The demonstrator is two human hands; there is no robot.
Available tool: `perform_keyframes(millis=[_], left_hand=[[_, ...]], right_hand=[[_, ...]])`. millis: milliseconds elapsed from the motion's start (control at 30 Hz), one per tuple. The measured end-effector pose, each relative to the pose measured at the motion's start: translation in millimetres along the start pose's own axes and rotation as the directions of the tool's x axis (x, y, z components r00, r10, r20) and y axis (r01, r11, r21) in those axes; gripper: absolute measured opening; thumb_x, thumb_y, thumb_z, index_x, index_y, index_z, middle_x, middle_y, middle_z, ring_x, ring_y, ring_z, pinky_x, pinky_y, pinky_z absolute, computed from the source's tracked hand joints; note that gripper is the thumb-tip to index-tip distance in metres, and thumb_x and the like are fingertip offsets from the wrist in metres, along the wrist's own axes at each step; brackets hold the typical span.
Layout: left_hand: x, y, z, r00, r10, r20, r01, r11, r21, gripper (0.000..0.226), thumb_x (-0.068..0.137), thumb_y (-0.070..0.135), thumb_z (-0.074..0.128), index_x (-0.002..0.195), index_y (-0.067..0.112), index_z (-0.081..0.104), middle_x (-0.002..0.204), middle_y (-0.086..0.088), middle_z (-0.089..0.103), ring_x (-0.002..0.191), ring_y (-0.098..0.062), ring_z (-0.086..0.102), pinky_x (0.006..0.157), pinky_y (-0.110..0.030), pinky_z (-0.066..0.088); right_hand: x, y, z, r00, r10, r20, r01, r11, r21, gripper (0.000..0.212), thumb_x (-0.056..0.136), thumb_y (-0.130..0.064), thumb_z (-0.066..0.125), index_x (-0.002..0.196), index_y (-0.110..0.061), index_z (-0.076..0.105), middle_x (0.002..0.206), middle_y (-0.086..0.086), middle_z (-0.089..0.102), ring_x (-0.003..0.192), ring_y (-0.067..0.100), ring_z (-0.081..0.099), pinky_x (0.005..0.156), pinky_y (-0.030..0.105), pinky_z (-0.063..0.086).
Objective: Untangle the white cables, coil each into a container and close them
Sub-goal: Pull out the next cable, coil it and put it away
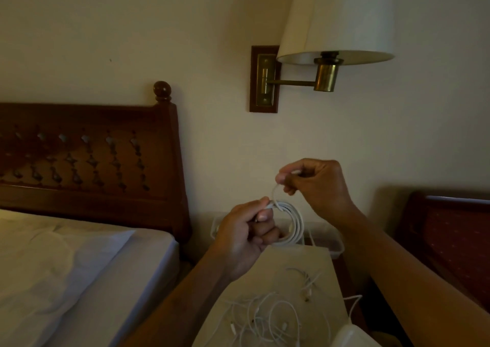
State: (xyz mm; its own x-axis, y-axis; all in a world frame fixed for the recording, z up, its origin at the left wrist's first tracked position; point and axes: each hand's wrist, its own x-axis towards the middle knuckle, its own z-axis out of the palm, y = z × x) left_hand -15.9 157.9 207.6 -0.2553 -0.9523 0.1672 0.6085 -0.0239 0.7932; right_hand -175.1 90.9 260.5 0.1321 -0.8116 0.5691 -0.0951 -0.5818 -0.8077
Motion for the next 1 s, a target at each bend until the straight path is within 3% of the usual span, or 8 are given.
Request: perform_keyframes(millis=[167, 300, 367, 467, 567, 667, 767, 1000], left_hand=[[0, 10, 0, 0.997, 0.071, 0.015, -0.071, 0.997, -0.005, 0.042, 0.097, 0.034, 0.064, 0.06, 0.017, 0.052, 0.062, 0.002, 0.018, 0.043, -0.006, 0.022, 0.045, -0.022, 0.031], [4, 9, -3, 0.996, 0.094, -0.002, -0.093, 0.994, 0.063, 0.038, 0.091, 0.019, 0.064, 0.055, 0.021, 0.052, 0.053, 0.008, 0.025, 0.042, -0.005, 0.021, 0.045, -0.022, 0.023], [4, 5, -5, 0.998, 0.067, 0.002, -0.067, 0.995, 0.078, 0.037, 0.092, 0.019, 0.063, 0.057, 0.02, 0.052, 0.051, 0.009, 0.026, 0.042, -0.005, 0.021, 0.046, -0.023, 0.022], [4, 0, -5, 0.999, 0.048, -0.012, -0.047, 0.996, 0.076, 0.035, 0.095, 0.016, 0.063, 0.063, 0.017, 0.048, 0.054, 0.006, 0.023, 0.044, -0.007, 0.019, 0.046, -0.023, 0.022], [6, -2, -3, 0.999, 0.042, -0.019, -0.041, 0.998, 0.056, 0.031, 0.091, 0.017, 0.063, 0.067, 0.015, 0.044, 0.058, 0.004, 0.02, 0.046, -0.009, 0.015, 0.045, -0.023, 0.023], [7, -2, -3, 0.999, 0.024, -0.026, -0.023, 0.998, 0.064, 0.035, 0.095, 0.016, 0.06, 0.064, 0.016, 0.043, 0.053, 0.006, 0.024, 0.045, -0.008, 0.018, 0.044, -0.023, 0.023], [8, -2, -3, 0.997, -0.001, -0.076, 0.006, 0.998, 0.067, 0.033, 0.09, 0.017, 0.062, 0.063, 0.017, 0.042, 0.05, 0.007, 0.025, 0.043, -0.007, 0.019, 0.042, -0.021, 0.025], [13, -5, -8, 0.994, -0.02, -0.111, 0.024, 0.999, 0.032, 0.038, 0.1, 0.012, 0.053, 0.063, 0.016, 0.041, 0.05, 0.006, 0.024, 0.04, -0.006, 0.018, 0.04, -0.021, 0.024]], right_hand=[[-23, 16, -3, 0.989, -0.035, 0.144, 0.065, 0.975, -0.211, 0.018, 0.089, 0.001, 0.072, 0.092, -0.013, 0.082, 0.079, -0.004, 0.076, 0.07, 0.009, 0.07, 0.067, 0.021, 0.054], [-33, 16, -10, 0.93, -0.013, 0.368, 0.225, 0.812, -0.538, 0.014, 0.094, -0.005, 0.068, 0.096, -0.017, 0.075, 0.088, -0.006, 0.068, 0.08, 0.005, 0.059, 0.072, 0.023, 0.047], [-31, 11, -15, 0.932, 0.064, 0.357, 0.188, 0.757, -0.625, 0.017, 0.095, -0.014, 0.068, 0.09, -0.03, 0.07, 0.087, -0.014, 0.065, 0.084, -0.002, 0.055, 0.072, 0.012, 0.041], [-25, 5, -22, 0.91, 0.289, 0.298, -0.15, 0.898, -0.413, 0.032, 0.091, -0.008, 0.07, 0.076, -0.034, 0.079, 0.078, -0.014, 0.076, 0.074, -0.005, 0.067, 0.062, 0.006, 0.048], [-28, 5, -20, 0.807, 0.495, 0.323, -0.415, 0.864, -0.286, 0.038, 0.088, 0.003, 0.063, 0.077, -0.027, 0.083, 0.081, 0.002, 0.078, 0.071, 0.014, 0.071, 0.066, 0.021, 0.058], [-28, 7, -16, 0.749, 0.566, 0.345, -0.581, 0.811, -0.069, 0.025, 0.085, 0.01, 0.063, 0.087, -0.008, 0.081, 0.09, 0.016, 0.078, 0.08, 0.026, 0.074, 0.073, 0.033, 0.063], [-22, 7, -19, 0.762, 0.561, 0.323, -0.631, 0.757, 0.173, 0.018, 0.084, 0.008, 0.067, 0.1, 0.005, 0.074, 0.093, 0.018, 0.077, 0.08, 0.024, 0.075, 0.066, 0.027, 0.061], [-29, 11, -12, 0.772, 0.559, 0.302, -0.62, 0.766, 0.17, 0.026, 0.086, 0.018, 0.058, 0.106, 0.01, 0.071, 0.097, 0.022, 0.075, 0.081, 0.028, 0.074, 0.066, 0.031, 0.062]])
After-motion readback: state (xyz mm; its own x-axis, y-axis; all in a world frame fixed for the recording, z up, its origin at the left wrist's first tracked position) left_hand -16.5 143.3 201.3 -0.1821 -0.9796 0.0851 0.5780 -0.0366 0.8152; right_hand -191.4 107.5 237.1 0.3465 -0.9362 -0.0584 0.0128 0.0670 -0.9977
